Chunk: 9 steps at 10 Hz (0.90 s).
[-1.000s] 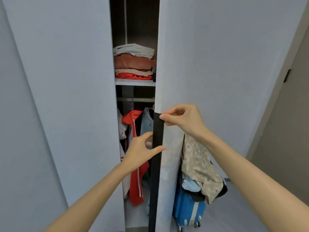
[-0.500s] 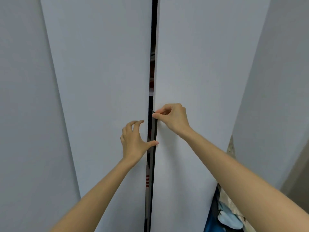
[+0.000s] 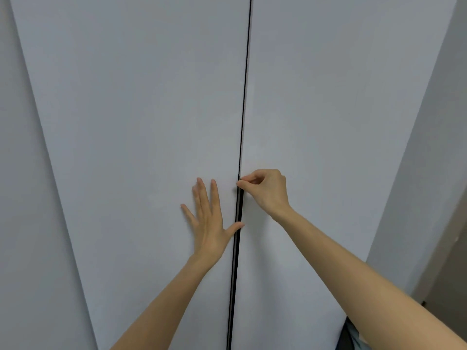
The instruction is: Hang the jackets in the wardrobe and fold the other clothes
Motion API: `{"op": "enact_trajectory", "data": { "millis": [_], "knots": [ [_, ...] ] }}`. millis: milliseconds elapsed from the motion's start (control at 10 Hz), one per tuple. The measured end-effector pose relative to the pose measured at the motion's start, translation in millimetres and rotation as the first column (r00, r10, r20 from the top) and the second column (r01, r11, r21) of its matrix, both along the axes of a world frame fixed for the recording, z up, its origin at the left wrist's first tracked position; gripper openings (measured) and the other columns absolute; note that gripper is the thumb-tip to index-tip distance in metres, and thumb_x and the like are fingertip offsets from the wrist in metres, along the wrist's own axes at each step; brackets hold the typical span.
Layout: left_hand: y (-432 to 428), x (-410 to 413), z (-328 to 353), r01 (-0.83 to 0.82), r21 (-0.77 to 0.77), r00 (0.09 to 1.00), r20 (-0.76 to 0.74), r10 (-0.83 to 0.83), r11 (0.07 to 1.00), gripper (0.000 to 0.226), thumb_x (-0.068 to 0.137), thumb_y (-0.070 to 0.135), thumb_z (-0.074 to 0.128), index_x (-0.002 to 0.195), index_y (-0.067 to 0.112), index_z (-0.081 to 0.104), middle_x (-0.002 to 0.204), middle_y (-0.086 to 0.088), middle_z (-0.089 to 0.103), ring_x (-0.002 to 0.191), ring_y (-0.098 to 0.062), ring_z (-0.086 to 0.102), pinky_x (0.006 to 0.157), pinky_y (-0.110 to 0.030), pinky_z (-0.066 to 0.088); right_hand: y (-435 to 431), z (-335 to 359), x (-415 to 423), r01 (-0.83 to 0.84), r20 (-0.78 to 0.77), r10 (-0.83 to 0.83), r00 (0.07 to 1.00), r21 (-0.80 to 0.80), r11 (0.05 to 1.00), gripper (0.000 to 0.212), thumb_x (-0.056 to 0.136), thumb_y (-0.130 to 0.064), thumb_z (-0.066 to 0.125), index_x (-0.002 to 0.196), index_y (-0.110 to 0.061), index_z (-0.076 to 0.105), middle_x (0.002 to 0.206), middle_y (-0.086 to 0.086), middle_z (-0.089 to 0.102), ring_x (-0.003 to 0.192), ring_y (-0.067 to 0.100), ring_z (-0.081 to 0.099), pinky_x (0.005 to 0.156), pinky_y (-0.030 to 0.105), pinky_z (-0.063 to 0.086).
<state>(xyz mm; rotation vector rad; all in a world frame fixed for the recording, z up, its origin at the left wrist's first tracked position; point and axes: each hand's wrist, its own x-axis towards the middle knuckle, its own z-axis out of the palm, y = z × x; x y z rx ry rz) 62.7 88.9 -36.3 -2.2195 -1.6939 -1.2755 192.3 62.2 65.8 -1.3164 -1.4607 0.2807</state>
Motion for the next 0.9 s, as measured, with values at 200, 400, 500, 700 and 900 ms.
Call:
{"op": "enact_trajectory", "data": {
  "millis": [200, 400, 500, 700, 900],
  "knots": [
    [9.6, 3.5, -0.5, -0.033, -0.017, 0.999, -0.016, 0.033, 0.999, 0.122, 0.076, 0.062, 0.064, 0.144, 0.024, -0.03, 0.15, -0.004, -0.039, 0.14, -0.024, -0.032, 0.109, -0.062, -0.011, 13.1, 3.2, -5.1, 0.055, 0.009, -0.055, 0.998, -0.016, 0.998, 0.003, 0.075, -0.02, 0.078, 0.075, -0.019, 0.075, 0.072, -0.011, 0.071, 0.073, 0.003, 0.067, 0.071, 0.016, 0.052],
    [4.8, 2.8, 3.2, -0.024, -0.044, 1.0, -0.017, 0.024, 0.999, 0.12, 0.078, 0.058, 0.065, 0.145, 0.024, -0.029, 0.151, -0.004, -0.037, 0.14, -0.024, -0.032, 0.11, -0.06, -0.011, 12.9, 1.1, -5.5, 0.055, -0.005, -0.055, 0.998, -0.02, 0.998, 0.006, 0.076, -0.022, 0.078, 0.075, -0.023, 0.071, 0.071, -0.013, 0.069, 0.07, 0.0, 0.065, 0.066, 0.01, 0.047],
    [-6.4, -1.8, 10.0, 0.03, -0.085, 1.0, -0.003, -0.031, 0.996, 0.116, 0.082, 0.048, 0.067, 0.145, 0.027, -0.028, 0.15, 0.0, -0.039, 0.138, -0.02, -0.035, 0.111, -0.057, -0.009, 5.2, -0.8, -6.5, 0.055, 0.03, -0.053, 0.998, -0.049, 0.997, 0.01, 0.082, -0.021, 0.072, 0.092, -0.02, 0.07, 0.083, -0.012, 0.068, 0.079, -0.001, 0.062, 0.075, 0.014, 0.048],
    [-33.3, -24.6, 24.8, 0.165, -0.153, 0.986, 0.036, -0.162, 0.974, 0.085, 0.096, 0.032, 0.052, 0.148, 0.032, -0.015, 0.158, 0.01, -0.019, 0.147, -0.017, -0.013, 0.117, -0.051, 0.0, -33.8, 1.4, 5.7, 0.047, 0.096, -0.026, 0.995, -0.218, 0.975, 0.037, 0.09, -0.023, 0.059, 0.128, -0.025, 0.058, 0.124, -0.003, 0.06, 0.107, 0.014, 0.056, 0.09, 0.028, 0.045],
    [-92.6, -33.1, 46.4, 0.255, -0.108, 0.942, 0.251, -0.222, 0.961, 0.067, 0.099, 0.027, 0.046, 0.152, 0.03, 0.005, 0.157, 0.008, 0.021, 0.144, -0.017, 0.022, 0.114, -0.036, 0.024, -110.6, 10.7, 21.4, 0.002, 0.051, 0.006, 0.999, -0.166, 0.986, 0.032, 0.093, -0.023, 0.056, 0.125, -0.027, 0.059, 0.123, -0.005, 0.06, 0.097, 0.011, 0.056, 0.082, 0.024, 0.045]
  ]
}}
